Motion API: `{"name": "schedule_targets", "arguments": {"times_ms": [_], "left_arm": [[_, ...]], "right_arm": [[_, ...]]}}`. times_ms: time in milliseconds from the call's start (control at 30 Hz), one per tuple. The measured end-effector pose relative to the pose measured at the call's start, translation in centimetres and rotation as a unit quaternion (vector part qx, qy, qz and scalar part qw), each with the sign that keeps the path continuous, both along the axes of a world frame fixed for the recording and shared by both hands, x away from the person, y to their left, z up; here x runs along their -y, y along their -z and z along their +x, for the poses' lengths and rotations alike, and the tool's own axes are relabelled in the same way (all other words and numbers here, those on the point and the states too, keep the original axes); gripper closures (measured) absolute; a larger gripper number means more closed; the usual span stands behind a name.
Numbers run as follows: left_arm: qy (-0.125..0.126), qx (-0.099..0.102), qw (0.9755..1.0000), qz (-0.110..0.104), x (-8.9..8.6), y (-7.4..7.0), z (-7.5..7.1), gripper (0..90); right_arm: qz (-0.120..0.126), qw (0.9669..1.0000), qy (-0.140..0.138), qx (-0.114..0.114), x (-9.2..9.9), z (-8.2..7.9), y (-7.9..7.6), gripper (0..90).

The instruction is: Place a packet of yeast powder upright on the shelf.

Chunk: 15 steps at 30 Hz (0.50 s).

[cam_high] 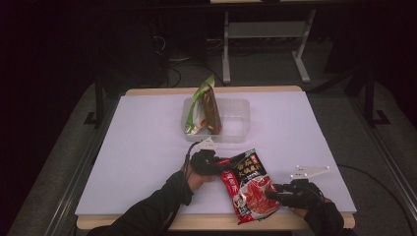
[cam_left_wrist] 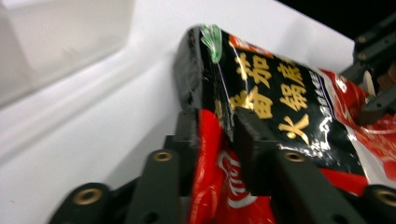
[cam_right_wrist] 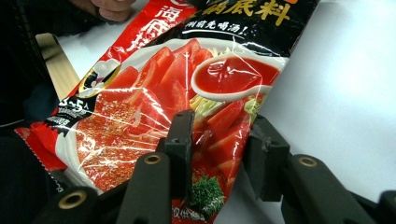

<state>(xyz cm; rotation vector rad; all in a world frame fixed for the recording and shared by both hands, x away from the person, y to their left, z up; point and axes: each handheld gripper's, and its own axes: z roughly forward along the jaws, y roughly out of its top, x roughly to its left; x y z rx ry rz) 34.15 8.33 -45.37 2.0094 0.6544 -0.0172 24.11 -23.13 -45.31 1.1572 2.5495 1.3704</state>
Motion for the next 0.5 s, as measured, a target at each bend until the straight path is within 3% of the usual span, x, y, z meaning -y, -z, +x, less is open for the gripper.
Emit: {"name": "schedule_targets", "arguments": {"times_ms": [133,333,500], "left_arm": [[-0.006,0.027,0.9994,-0.021,-0.3,-0.6,-0.2,83.5],[-0.004,0.062,0.9970,-0.047,-0.9,-2.3,-0.5,86.6],[-0.013,0.058,0.9975,-0.038,-1.1,-2.0,-0.3,81.5]], "right_arm": [[0.000,1.0000,0.002,0.009,0.0,-0.1,-0.1,68.9],[-0.006,0.9993,0.007,0.035,-0.3,-0.1,-0.5,74.0],[-0.007,0.9985,0.011,0.054,-0.5,-0.2,-0.8,76.3]]}}
